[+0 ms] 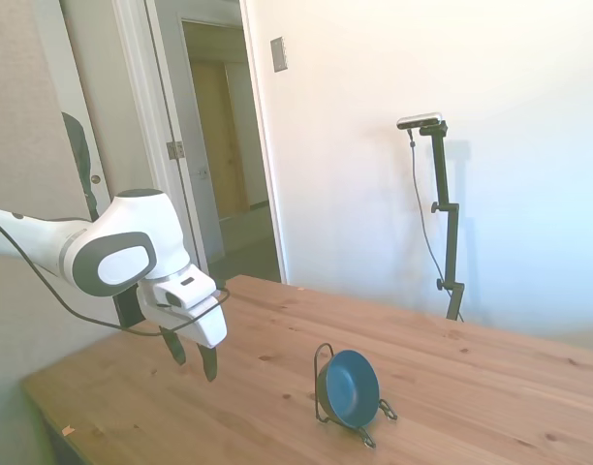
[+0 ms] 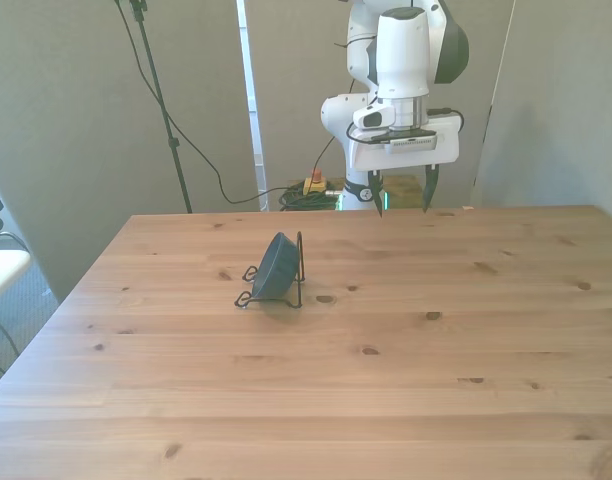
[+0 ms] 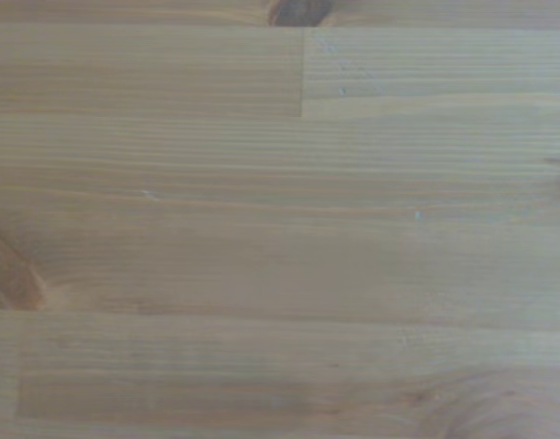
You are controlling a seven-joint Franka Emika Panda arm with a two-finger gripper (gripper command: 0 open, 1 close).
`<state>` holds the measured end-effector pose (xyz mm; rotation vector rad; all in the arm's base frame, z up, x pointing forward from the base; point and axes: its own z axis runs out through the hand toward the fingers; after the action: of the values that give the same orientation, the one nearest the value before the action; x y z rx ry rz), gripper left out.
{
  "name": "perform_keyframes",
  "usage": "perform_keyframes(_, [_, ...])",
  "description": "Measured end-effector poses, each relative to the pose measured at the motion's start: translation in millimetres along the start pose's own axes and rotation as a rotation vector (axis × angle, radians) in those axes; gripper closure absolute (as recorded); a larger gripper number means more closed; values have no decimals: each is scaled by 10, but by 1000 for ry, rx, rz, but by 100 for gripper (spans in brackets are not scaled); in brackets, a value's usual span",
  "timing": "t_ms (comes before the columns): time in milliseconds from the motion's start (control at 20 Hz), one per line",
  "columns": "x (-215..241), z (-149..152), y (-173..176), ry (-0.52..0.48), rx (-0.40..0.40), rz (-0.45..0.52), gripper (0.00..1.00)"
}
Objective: Unload the bowl
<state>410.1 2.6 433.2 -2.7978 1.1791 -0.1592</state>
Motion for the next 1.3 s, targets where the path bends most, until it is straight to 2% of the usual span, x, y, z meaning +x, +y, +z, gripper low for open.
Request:
perform_keyframes(250, [49,-4,1,6,-6,20,0])
perform_keyframes(550, [356,-160,134,31,15,43,0])
perform_keyframes(1000, [969,-382,850,76,30,18,0])
perform_keyframes(1150, [1176,-485,1058,109,46,-27,0])
perform_keyframes(1300, [1347,-449,1119,138,48,-91,0])
